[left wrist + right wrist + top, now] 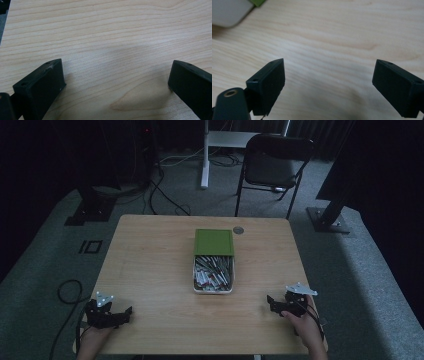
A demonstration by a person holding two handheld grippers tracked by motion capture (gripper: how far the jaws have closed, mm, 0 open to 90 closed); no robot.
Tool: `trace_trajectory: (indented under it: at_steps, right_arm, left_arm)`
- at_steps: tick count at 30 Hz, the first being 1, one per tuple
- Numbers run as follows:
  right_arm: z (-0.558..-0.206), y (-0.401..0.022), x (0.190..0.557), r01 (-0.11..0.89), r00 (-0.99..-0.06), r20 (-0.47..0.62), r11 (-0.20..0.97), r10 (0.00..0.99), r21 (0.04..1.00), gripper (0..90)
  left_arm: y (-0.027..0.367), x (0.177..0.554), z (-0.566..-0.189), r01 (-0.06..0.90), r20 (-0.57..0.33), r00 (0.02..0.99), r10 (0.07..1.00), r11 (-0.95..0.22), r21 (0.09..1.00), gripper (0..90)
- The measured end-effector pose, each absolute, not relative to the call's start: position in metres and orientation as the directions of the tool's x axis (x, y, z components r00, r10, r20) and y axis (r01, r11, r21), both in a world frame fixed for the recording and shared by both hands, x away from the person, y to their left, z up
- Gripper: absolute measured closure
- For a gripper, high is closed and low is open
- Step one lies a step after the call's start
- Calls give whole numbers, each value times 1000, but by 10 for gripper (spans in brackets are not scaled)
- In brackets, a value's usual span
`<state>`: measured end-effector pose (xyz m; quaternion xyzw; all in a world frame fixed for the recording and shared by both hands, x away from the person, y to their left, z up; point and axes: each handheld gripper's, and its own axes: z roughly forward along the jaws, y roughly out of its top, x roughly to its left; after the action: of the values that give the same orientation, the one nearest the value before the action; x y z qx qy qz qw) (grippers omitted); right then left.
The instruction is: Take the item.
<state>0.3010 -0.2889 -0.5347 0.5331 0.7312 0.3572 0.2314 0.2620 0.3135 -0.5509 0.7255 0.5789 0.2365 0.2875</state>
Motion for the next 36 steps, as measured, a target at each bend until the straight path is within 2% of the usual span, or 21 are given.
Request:
trace_trajectory:
  at_steps: [10,36]
  right_arm:
    - [-514,-279,307,574,-334,16,190,942,796,130]
    - [-458,-228,317,437,-479,-27,265,877,859,170]
  left_arm:
    - [314,262,-551,704,10,217,976,-164,691,13]
    - [313,262,-551,704,10,217,976,-164,691,13]
